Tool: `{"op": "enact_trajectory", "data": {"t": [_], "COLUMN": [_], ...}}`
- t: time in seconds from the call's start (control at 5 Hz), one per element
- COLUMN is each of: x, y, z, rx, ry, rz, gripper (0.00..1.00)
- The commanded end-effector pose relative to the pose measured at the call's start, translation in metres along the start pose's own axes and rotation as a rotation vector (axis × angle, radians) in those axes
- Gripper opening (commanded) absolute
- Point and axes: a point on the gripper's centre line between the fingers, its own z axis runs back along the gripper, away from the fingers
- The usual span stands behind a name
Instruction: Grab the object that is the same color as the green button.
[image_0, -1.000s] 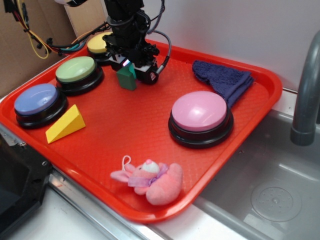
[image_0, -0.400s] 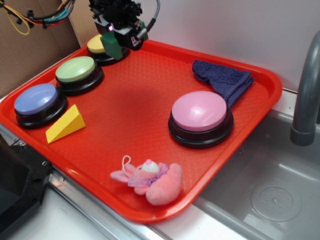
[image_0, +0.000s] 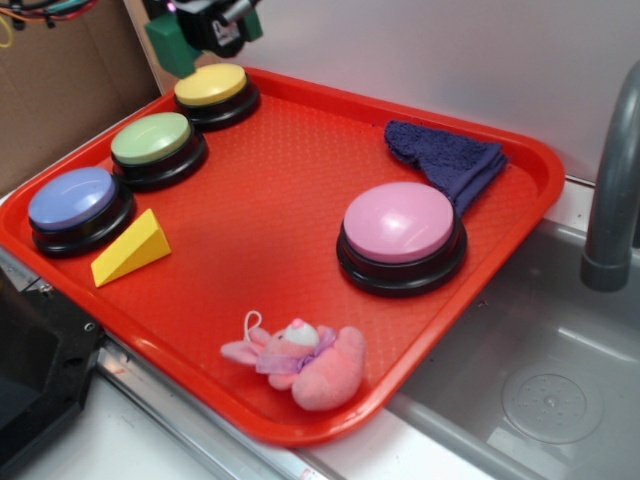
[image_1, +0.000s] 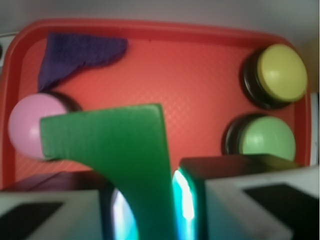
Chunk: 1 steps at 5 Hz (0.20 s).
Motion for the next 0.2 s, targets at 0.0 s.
{"op": "enact_trajectory", "data": {"t": [0.0], "x": [-0.0154], "y": [0.0077], "z": [0.0151], "rx": [0.050], "ry": [-0.025], "rz": [-0.001], "gripper": [0.00]}}
